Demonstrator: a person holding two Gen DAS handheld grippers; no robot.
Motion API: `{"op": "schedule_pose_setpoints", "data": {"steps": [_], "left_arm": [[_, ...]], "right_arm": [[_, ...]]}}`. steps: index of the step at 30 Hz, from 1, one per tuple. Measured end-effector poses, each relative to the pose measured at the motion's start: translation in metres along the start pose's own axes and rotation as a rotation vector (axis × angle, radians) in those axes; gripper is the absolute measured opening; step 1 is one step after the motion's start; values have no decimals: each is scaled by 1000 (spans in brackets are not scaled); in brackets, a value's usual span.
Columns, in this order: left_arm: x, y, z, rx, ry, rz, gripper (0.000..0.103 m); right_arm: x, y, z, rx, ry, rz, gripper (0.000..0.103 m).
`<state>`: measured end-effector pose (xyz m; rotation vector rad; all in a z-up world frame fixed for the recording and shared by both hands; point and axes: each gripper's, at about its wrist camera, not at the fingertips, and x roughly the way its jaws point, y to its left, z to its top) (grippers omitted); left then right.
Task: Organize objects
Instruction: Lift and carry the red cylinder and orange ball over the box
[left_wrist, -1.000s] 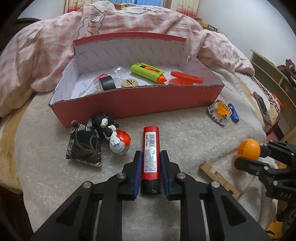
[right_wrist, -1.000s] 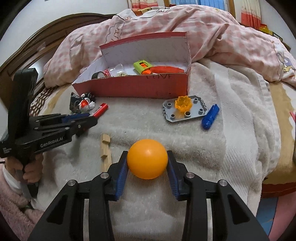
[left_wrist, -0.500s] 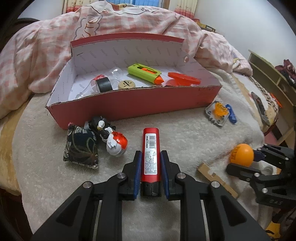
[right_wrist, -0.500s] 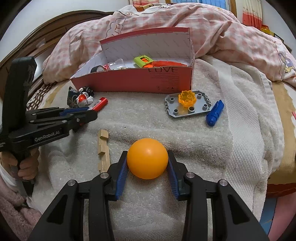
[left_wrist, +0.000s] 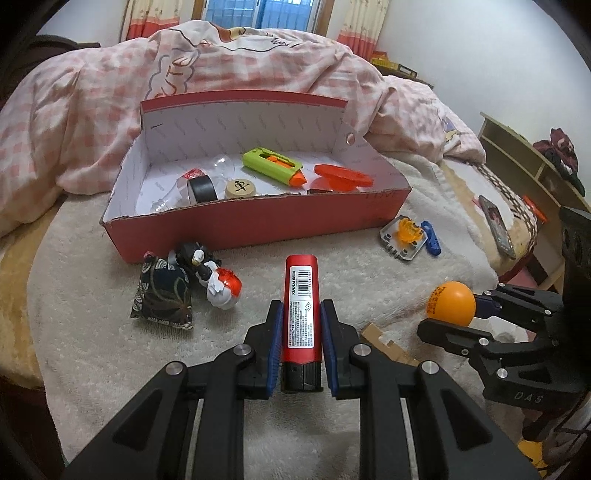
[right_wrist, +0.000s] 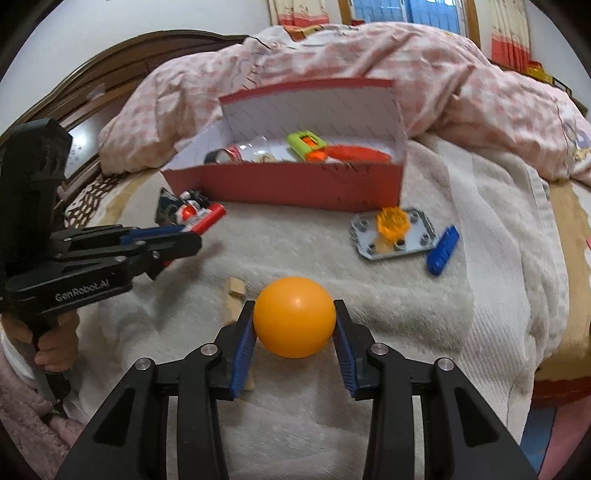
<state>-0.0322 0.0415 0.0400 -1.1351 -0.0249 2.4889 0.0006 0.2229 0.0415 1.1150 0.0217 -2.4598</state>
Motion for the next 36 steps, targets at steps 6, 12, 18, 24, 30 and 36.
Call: {"op": "schedule_pose_setpoints", "data": {"steps": [6, 12, 18, 24, 30, 36], "left_arm": [[-5, 1, 2, -5, -12, -4, 19], [-11, 3, 6, -10, -32, -11, 19], [-15, 6, 14, -17, -52, -6, 19], [-19, 8, 24, -20, -74, 13, 19], [-17, 15, 39, -28, -101, 63, 19], [-16, 23, 58, -36, -138, 98, 19]], "right_arm": [[2, 3, 6, 5, -13, 16, 40], [2, 3, 13, 21, -26, 42, 40], [3, 4, 23, 21, -40, 53, 40], [5, 7, 36, 5, -50, 46, 40], [10, 12, 54, -22, -58, 37, 40], [13, 10, 75, -20, -78, 23, 40]]}}
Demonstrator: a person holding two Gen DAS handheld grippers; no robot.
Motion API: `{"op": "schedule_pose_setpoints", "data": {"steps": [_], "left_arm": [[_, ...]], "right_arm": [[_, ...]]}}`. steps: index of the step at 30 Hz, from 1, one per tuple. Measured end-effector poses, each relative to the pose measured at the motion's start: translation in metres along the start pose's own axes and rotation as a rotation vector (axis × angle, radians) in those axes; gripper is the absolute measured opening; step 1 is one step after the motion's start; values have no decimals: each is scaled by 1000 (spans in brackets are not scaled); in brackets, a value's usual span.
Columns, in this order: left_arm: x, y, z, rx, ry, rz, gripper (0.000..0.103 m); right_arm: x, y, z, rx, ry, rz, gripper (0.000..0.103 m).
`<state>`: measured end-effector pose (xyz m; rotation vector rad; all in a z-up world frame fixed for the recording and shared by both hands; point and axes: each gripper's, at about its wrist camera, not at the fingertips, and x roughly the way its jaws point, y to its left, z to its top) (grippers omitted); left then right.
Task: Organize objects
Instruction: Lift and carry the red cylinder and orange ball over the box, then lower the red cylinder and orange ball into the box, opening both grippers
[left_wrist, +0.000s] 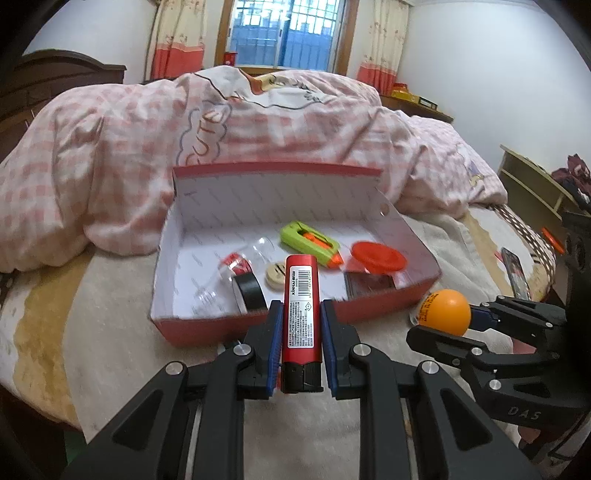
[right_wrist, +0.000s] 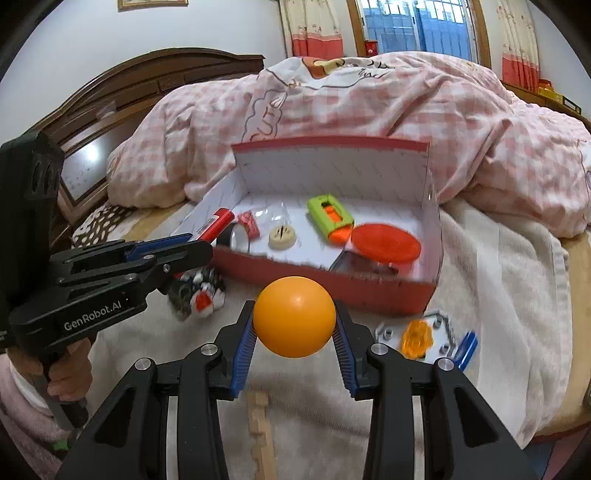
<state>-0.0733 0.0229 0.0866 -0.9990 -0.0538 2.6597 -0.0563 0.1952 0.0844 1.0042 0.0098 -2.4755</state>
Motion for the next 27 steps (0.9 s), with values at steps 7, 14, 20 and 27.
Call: {"op": "schedule_pose_setpoints", "data": {"steps": [7, 14, 20, 27], "left_arm": [[10, 5, 13, -16, -14, 28, 19], [24, 8, 24, -34, -13, 41, 19], [41, 6, 35, -36, -8, 52, 19], [63, 6, 41, -38, 11, 61, 19]], "right_arm": [[6, -3, 19, 7, -20, -14, 40], [21, -10, 34, 39, -25, -24, 40], [33, -19, 40, 58, -24, -42, 40], [44, -30, 44, 64, -17, -65, 40]]}}
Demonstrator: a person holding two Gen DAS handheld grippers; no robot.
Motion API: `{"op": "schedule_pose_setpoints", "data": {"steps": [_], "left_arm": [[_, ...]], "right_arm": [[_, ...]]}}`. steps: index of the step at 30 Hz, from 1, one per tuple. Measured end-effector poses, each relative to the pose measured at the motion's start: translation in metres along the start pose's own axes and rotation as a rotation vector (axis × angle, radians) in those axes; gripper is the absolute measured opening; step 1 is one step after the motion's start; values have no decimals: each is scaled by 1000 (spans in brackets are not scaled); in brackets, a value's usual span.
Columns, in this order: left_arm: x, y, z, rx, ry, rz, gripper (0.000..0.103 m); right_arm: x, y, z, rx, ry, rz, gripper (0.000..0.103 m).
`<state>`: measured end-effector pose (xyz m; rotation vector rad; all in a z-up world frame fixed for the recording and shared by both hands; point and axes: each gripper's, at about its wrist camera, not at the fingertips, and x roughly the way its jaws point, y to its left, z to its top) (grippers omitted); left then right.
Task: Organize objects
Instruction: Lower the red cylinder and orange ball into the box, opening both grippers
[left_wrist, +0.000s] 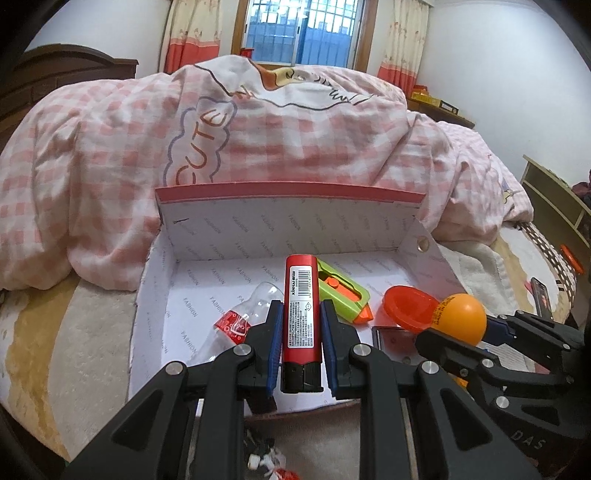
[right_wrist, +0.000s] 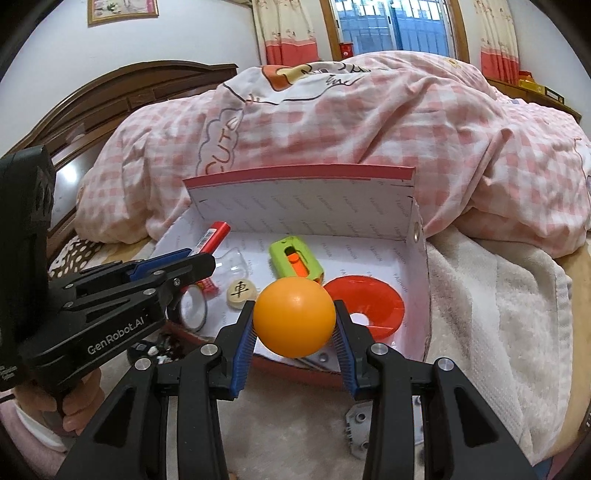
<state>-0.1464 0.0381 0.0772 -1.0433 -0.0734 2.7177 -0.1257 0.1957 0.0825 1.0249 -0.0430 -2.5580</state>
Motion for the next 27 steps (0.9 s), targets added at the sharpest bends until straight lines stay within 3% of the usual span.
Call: {"op": "schedule_pose_setpoints", "data": {"steps": [14, 23, 25, 27], "left_arm": [[33, 4, -3, -10, 63, 29, 19], [38, 3, -2, -5, 54, 47, 19], [38, 2, -2, -4, 59, 40, 23], [37, 1, -3, -1, 54, 37, 39]], "right_arm": [[23, -7, 3, 4, 23, -10, 40], [28, -10, 2, 20, 26, -17, 40], [28, -11, 3, 24, 22, -23, 40], [28, -11, 3, 24, 19, -36, 44]]}}
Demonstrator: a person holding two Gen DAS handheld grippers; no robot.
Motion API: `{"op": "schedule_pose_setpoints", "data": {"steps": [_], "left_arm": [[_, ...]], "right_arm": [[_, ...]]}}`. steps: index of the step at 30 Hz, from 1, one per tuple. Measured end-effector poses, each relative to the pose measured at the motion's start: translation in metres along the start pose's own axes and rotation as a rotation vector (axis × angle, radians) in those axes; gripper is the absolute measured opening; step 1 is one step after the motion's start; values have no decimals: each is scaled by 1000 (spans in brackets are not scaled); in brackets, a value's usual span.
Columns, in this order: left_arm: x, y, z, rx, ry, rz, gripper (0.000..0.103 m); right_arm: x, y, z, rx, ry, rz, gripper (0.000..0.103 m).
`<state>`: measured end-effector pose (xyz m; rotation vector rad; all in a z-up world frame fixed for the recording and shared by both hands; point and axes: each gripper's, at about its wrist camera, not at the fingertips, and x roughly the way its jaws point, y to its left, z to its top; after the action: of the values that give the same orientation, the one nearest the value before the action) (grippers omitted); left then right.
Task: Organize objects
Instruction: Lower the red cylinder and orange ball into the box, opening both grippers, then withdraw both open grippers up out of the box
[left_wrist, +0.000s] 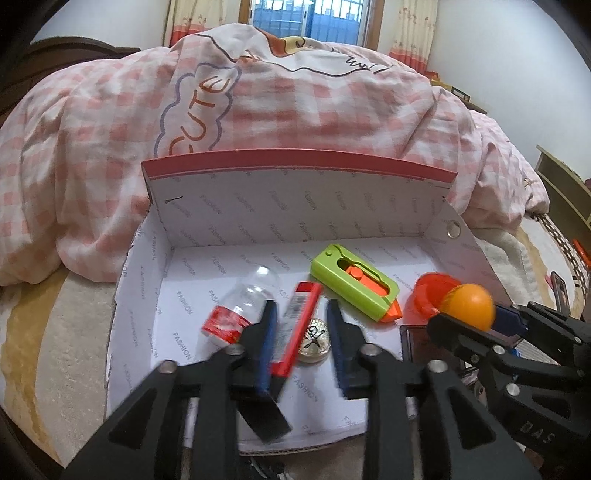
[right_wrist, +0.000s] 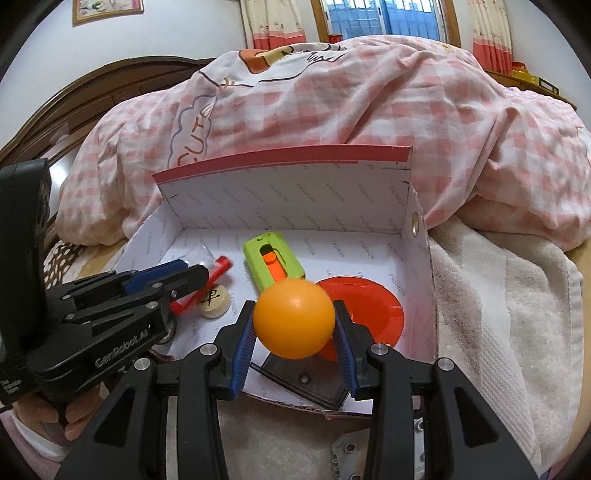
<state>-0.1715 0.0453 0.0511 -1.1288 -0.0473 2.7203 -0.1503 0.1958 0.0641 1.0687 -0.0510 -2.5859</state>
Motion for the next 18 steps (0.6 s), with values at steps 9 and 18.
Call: {"op": "schedule_pose_setpoints", "data": {"steps": [9, 18], "left_arm": [[-5, -7, -1, 13, -13, 21, 50], [-19, -8, -5, 20, -16, 19, 50]], "right_arm": [[-8, 0, 0, -5, -35, -22, 58], [-21, 2, -1, 13, -68, -7, 60]]}}
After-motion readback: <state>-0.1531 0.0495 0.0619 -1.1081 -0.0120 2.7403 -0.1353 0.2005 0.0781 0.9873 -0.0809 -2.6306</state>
